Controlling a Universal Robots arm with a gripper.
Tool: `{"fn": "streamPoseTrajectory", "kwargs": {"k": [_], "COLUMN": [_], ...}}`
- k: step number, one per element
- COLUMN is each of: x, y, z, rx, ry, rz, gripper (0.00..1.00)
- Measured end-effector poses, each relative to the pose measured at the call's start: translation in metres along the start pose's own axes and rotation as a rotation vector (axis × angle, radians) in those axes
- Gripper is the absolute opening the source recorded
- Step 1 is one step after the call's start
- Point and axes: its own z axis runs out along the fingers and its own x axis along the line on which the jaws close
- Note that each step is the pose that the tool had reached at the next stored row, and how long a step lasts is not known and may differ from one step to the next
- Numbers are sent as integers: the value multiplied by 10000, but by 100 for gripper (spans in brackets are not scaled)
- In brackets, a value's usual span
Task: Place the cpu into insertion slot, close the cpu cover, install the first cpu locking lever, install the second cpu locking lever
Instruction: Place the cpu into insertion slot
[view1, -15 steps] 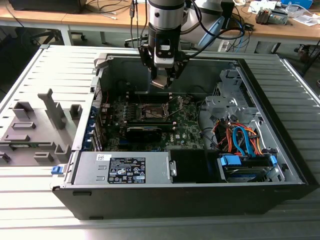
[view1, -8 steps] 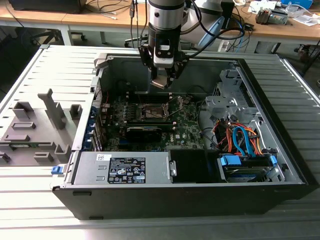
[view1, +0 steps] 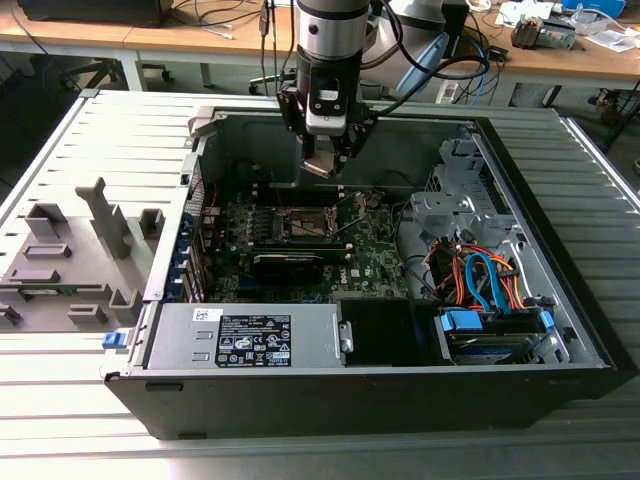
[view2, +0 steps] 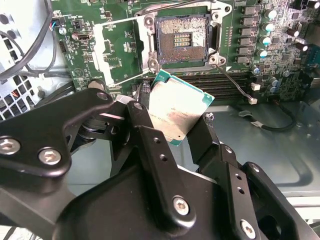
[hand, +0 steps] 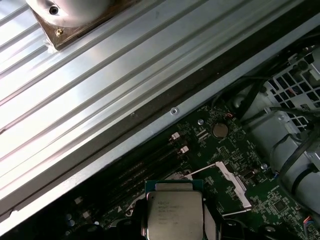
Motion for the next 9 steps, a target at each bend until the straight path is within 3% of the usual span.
{"fn": "streamPoseTrajectory", "kwargs": {"k": [9], "x": [0], "y": [0], "z": [0], "rx": [-3], "ry": [-15], "rz": [167], "gripper": [54]}}
